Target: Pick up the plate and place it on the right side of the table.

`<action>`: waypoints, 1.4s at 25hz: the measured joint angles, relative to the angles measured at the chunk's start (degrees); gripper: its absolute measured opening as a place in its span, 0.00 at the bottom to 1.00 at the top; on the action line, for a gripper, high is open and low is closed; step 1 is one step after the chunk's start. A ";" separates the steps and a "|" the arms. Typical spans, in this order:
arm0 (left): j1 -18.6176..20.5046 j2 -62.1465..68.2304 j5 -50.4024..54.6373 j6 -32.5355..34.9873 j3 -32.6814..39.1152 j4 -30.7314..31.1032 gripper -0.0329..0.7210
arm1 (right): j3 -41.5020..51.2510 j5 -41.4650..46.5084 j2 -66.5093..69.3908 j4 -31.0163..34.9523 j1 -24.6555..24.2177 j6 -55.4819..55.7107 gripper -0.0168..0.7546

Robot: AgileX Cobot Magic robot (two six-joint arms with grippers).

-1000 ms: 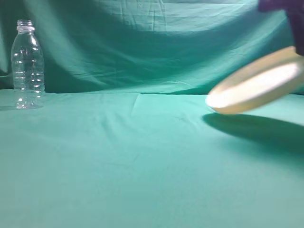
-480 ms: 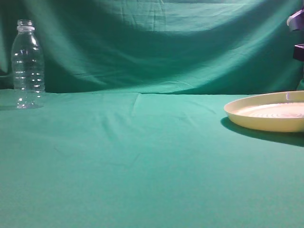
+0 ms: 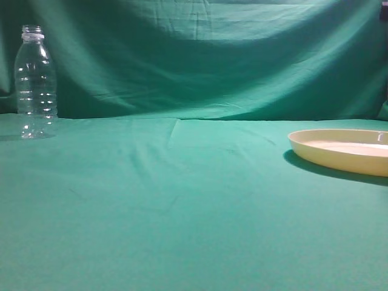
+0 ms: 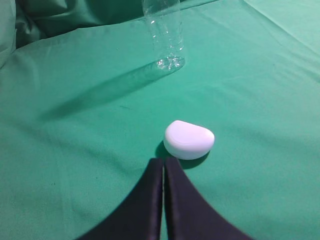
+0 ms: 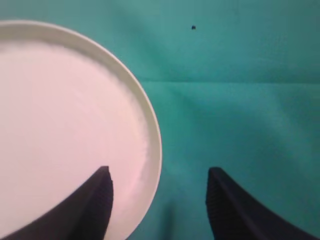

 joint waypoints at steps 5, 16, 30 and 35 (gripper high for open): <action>0.00 0.00 0.00 0.00 0.00 0.00 0.04 | -3.66 5.44 -9.15 4.38 0.00 0.00 0.52; 0.00 0.00 0.00 0.00 0.00 0.00 0.04 | -3.81 12.04 -37.19 10.92 0.00 -3.02 0.02; 0.00 0.00 0.00 0.00 0.00 0.00 0.04 | 9.98 8.60 -69.00 10.94 0.00 -3.22 0.02; 0.00 0.00 0.00 0.00 0.00 0.00 0.04 | 18.13 5.19 -78.06 11.41 0.00 -3.22 0.02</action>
